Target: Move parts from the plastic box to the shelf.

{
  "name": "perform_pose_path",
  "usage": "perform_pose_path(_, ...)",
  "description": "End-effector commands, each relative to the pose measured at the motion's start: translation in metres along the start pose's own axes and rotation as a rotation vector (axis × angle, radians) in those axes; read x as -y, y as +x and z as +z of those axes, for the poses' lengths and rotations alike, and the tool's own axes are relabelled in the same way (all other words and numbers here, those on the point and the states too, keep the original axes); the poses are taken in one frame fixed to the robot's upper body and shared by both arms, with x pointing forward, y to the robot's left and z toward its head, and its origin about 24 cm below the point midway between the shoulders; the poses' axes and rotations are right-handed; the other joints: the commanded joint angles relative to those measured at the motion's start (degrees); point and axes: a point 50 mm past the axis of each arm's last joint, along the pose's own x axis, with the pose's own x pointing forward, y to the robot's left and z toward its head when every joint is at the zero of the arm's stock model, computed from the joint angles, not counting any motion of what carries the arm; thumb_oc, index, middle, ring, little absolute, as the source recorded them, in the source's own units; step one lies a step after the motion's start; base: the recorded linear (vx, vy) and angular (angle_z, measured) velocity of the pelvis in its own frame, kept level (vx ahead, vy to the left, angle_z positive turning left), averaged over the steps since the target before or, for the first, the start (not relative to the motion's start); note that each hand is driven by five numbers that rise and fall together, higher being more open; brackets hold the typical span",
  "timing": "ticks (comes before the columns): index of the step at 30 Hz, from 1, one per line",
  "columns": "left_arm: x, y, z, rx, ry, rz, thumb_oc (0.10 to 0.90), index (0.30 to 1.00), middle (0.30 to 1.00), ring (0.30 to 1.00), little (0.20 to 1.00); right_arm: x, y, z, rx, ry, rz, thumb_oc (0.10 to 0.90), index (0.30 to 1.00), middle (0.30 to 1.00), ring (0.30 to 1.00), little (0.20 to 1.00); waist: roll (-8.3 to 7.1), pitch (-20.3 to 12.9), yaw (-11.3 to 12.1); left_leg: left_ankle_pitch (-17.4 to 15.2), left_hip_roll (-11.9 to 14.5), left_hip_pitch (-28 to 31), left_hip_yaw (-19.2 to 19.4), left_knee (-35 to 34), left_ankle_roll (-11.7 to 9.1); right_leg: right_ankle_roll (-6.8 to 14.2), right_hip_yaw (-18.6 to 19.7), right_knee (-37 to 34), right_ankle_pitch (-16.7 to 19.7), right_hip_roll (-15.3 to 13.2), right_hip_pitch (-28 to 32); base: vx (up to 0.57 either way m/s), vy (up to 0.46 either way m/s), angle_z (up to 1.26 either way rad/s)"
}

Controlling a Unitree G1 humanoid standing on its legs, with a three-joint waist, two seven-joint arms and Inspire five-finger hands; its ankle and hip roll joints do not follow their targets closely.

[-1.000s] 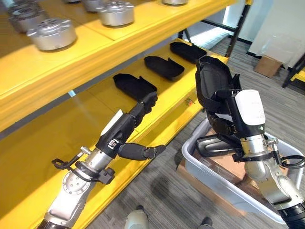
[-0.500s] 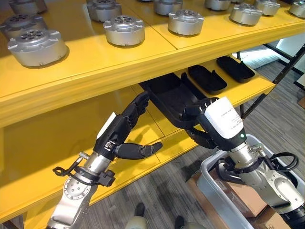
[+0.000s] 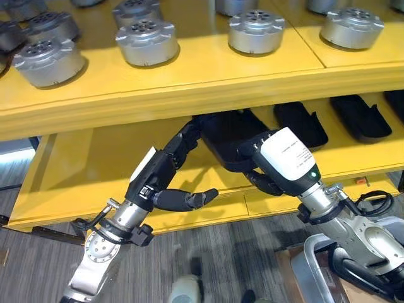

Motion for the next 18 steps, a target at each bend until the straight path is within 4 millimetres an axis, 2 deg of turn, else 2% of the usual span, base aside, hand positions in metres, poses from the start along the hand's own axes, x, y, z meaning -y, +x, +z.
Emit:
perform_pose_path(1,-0.003,0.008,0.040,0.252,0.053,0.068,0.900,1.000,1.000,1.000,1.000,0.050,0.040,0.021,0.223,-0.035,-0.285,0.400,0.300,0.300,0.300,0.300,-0.43,-3.44,-1.44,10.01,6.44,6.96,-2.37,-4.63,-3.58,-0.75,2.92,8.95,-2.79,1.52,-6.77,-0.04,0.407,-0.02)
perform_pose_path(2,-0.003,0.008,0.040,0.252,0.056,0.070,0.900,1.000,1.000,1.000,1.000,0.050,0.041,0.021,0.227,-0.034,-0.286,0.400,0.300,0.300,0.300,0.300,-0.41,-3.35,-1.53,10.37,6.90,6.95,-2.53,-4.43,-3.70,-0.79,2.97,9.90,-3.16,1.25,-7.21,-0.09,0.566,-0.23)
perform_pose_path(3,-0.003,0.012,0.039,0.253,0.053,0.073,0.900,1.000,1.000,1.000,1.000,0.051,0.043,0.021,0.234,-0.033,-0.287,0.400,0.300,0.300,0.300,0.300,0.05,-3.09,-2.44,10.48,8.48,7.00,-1.72,-3.75,-4.06,-0.71,2.89,13.42,-4.19,-0.12,-9.21,-0.07,0.377,-0.26)
perform_pose_path(4,-0.003,0.012,0.038,0.253,0.052,0.073,0.900,1.000,1.000,1.000,1.000,0.051,0.043,0.021,0.231,-0.032,-0.285,0.400,0.300,0.300,0.300,0.300,0.19,-3.08,-2.57,9.92,8.37,7.07,-1.55,-3.84,-4.11,-0.62,2.86,14.21,-4.45,-0.36,-9.67,-0.09,0.689,-0.18)
perform_pose_path(5,-0.004,0.015,0.036,0.241,0.042,0.054,0.900,1.000,1.000,1.000,1.000,0.048,0.044,0.013,0.194,-0.030,-0.277,0.400,0.300,0.300,0.300,0.300,1.20,-2.75,-2.80,6.89,7.96,7.51,-1.00,-4.79,-4.75,0.87,3.23,16.89,-4.69,-3.07,-11.32,-0.04,0.486,0.27)
perform_pose_path(9,-0.002,0.021,0.036,0.243,0.025,0.021,0.900,1.000,1.000,1.000,1.000,0.039,0.046,0.000,0.109,-0.031,-0.266,0.400,0.300,0.300,0.300,0.300,2.07,-1.52,-2.30,2.71,5.53,5.84,-1.49,-2.07,-4.28,3.08,4.62,18.35,-3.70,-6.31,-12.19,-0.01,0.364,0.38)
perform_pose_path(11,-0.003,0.022,0.031,0.210,0.010,0.014,0.900,1.000,1.000,1.000,1.000,0.026,0.045,-0.014,0.001,-0.018,-0.242,0.400,0.300,0.300,0.300,0.300,2.27,-0.89,-2.01,-1.86,3.36,5.47,-0.54,0.75,-3.65,5.49,4.97,15.97,-0.68,-8.88,-10.82,0.05,0.224,0.31)
perform_pose_path(12,-0.005,0.020,0.031,0.205,0.003,0.015,0.900,1.000,1.000,1.000,1.000,0.023,0.043,-0.016,-0.025,-0.012,-0.238,0.400,0.300,0.300,0.300,0.300,2.21,-0.86,-1.89,-2.62,2.88,5.70,-0.13,0.95,-3.43,6.11,4.81,14.60,0.42,-9.56,-10.00,0.04,0.131,0.16)
perform_pose_path(15,-0.009,0.018,0.034,0.206,-0.001,0.028,0.900,1.000,1.000,1.000,1.000,0.017,0.034,-0.019,-0.106,0.000,-0.203,0.400,0.300,0.300,0.300,0.300,1.89,-0.86,-1.64,-3.38,2.44,6.24,1.34,0.33,-3.37,7.68,3.67,10.82,2.68,-10.92,-8.54,0.00,0.073,0.08)
perform_pose_path(18,-0.010,0.018,0.035,0.206,-0.019,0.024,0.900,1.000,1.000,1.000,1.000,0.012,0.033,-0.024,-0.177,0.003,-0.186,0.400,0.300,0.300,0.300,0.300,1.40,-0.40,-1.03,-3.27,2.71,5.98,1.91,0.10,-3.65,8.52,2.80,9.49,2.96,-11.05,-7.92,-0.05,-0.036,0.06)
